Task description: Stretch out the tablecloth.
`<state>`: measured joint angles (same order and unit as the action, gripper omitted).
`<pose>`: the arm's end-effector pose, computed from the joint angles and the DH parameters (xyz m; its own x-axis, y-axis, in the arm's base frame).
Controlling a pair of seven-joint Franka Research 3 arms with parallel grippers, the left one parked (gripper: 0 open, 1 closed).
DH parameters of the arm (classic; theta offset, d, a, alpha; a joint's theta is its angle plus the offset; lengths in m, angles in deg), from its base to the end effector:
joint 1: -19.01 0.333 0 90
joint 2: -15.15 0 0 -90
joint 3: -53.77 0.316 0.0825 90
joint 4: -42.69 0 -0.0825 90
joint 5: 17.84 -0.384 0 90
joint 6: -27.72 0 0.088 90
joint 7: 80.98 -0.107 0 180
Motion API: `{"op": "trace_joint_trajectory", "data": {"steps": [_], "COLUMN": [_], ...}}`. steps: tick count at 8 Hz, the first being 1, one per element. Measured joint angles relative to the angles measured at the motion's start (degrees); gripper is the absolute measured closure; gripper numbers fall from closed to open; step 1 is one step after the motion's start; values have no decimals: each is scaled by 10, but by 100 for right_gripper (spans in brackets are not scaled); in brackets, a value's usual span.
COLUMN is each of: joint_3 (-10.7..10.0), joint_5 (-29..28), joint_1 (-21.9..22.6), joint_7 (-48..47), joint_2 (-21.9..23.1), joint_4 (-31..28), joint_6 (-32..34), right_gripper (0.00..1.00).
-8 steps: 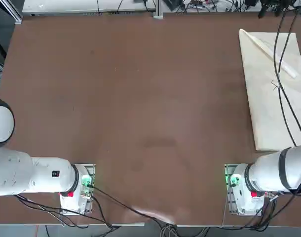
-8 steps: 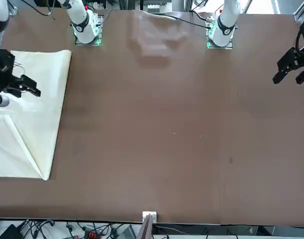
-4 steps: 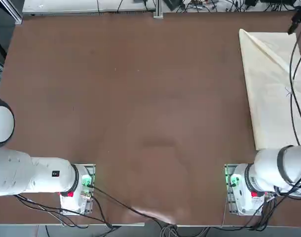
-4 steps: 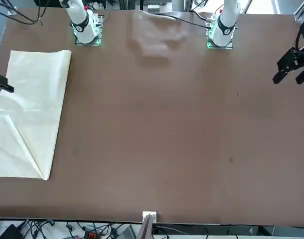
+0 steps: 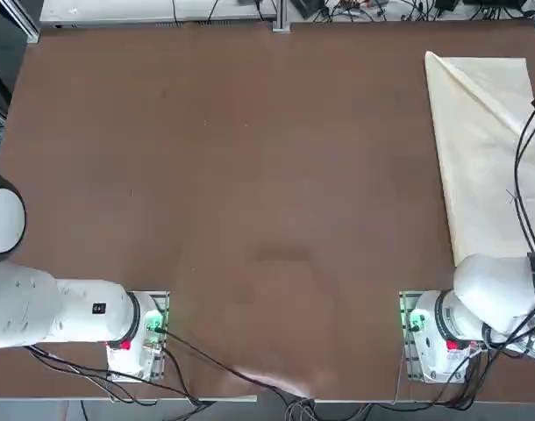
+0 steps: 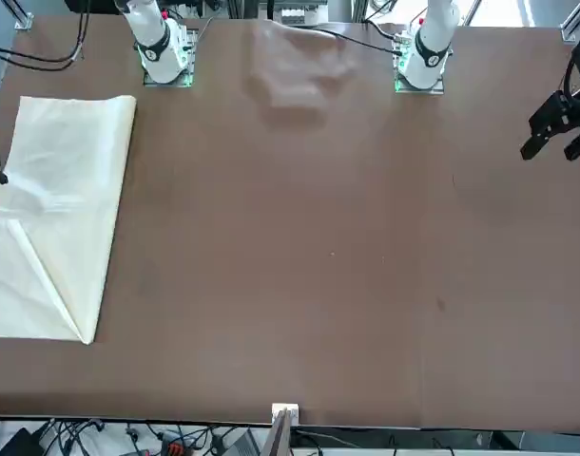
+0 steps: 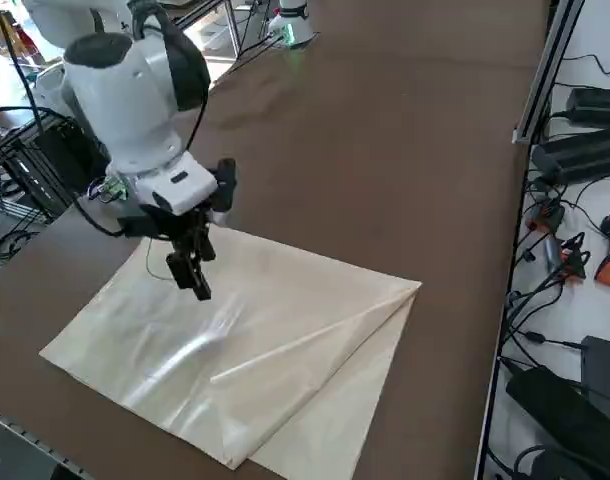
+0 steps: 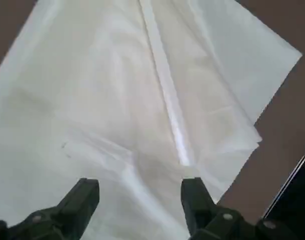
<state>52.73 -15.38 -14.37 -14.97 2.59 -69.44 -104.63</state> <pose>0.5058 -0.3471 0.3785 0.8363 0.5480 0.0181 0.5408 -0.8299 0.1372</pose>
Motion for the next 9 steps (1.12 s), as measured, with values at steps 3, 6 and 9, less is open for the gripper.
{"op": "trace_joint_trajectory", "data": {"steps": [3,6,9], "joint_3": [3,24,24], "joint_5": [0,0,0], "joint_1": [-18,-18,-27], "joint_7": [128,200,272], "joint_2": [-99,-149,-166], "joint_4": [-5,5,6], "joint_6": [-172,-254,-268], "right_gripper": [0,0,0]}}
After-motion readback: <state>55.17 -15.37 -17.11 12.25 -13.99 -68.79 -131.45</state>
